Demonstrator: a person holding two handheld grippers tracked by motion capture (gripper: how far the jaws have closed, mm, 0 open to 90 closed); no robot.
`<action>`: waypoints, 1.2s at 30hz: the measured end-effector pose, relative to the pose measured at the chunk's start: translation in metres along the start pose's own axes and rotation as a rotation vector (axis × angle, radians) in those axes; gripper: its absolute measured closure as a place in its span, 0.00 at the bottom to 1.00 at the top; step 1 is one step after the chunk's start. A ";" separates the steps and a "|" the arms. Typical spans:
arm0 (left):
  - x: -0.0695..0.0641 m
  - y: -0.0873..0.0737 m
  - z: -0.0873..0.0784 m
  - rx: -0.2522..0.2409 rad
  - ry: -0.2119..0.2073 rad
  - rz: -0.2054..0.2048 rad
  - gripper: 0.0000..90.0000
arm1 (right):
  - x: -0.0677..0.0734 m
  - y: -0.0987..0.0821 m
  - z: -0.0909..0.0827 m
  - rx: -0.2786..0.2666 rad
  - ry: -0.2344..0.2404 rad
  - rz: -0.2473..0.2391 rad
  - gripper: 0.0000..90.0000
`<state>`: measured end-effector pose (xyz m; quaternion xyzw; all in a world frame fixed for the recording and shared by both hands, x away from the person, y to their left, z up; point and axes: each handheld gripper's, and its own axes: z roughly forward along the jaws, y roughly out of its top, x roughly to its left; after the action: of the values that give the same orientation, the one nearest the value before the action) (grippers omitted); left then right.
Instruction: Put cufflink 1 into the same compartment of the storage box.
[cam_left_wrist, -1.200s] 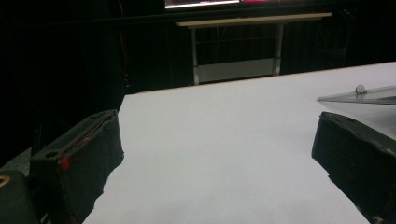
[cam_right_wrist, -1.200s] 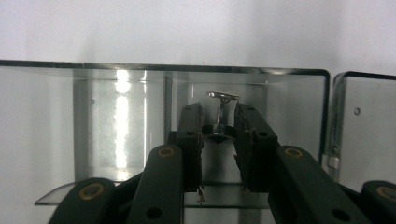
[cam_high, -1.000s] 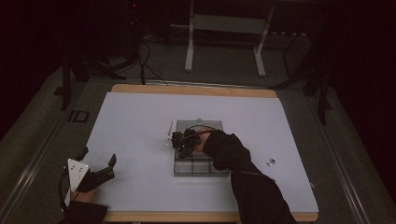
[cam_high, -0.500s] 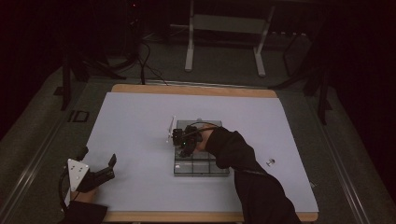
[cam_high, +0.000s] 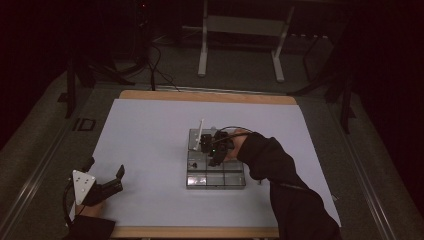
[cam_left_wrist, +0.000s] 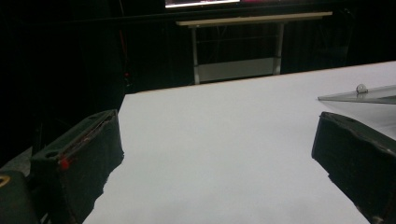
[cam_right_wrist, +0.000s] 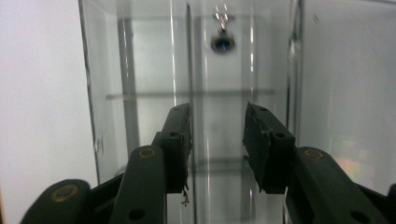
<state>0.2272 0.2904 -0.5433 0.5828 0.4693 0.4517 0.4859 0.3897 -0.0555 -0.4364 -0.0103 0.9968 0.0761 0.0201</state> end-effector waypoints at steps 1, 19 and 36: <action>0.000 0.000 0.000 -0.001 0.001 0.001 0.03 | 0.000 -0.003 -0.003 0.000 -0.003 0.005 0.68; 0.000 0.000 0.000 0.001 0.004 0.000 0.03 | 0.011 -0.076 -0.031 0.062 -0.063 0.063 0.71; -0.001 0.000 0.000 0.002 0.009 0.003 0.03 | 0.026 -0.142 -0.041 0.115 -0.099 0.088 0.71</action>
<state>0.2274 0.2895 -0.5432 0.5819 0.4712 0.4544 0.4825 0.3650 -0.2029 -0.4184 0.0383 0.9969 0.0198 0.0665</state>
